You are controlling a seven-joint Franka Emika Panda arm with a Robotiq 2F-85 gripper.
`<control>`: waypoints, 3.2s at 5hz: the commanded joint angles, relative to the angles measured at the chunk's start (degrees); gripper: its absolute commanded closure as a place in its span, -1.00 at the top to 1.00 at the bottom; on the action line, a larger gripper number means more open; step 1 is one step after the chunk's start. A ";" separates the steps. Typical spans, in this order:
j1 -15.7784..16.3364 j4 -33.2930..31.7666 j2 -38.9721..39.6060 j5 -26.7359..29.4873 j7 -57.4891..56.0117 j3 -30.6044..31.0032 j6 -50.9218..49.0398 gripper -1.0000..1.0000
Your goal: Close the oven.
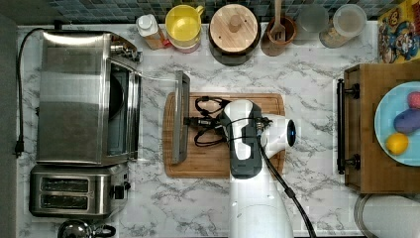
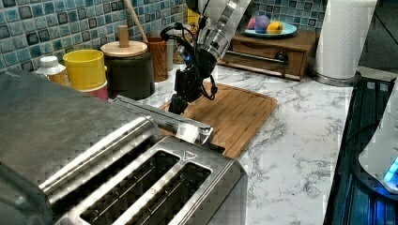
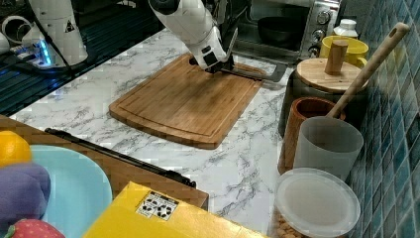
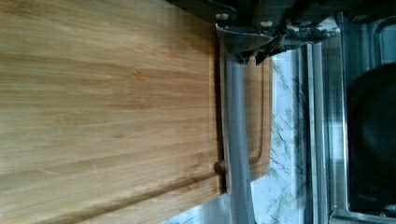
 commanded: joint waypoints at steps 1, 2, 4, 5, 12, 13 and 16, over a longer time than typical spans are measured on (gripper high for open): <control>2.96 9.36 1.03 -3.55 7.52 2.80 -4.60 -1.00; 3.48 7.89 0.38 -0.49 6.13 4.05 -1.63 -1.00; 4.33 7.04 -1.71 0.14 7.83 5.06 -0.49 -1.00; 4.87 5.98 -5.35 1.78 7.12 6.03 -0.65 -1.00; 13.04 7.44 -17.57 -10.78 21.08 19.41 9.65 -1.00; 14.84 7.23 -18.50 -15.28 23.88 20.41 13.49 -1.00; 9.14 8.87 -20.64 -59.15 61.73 32.70 21.13 -1.00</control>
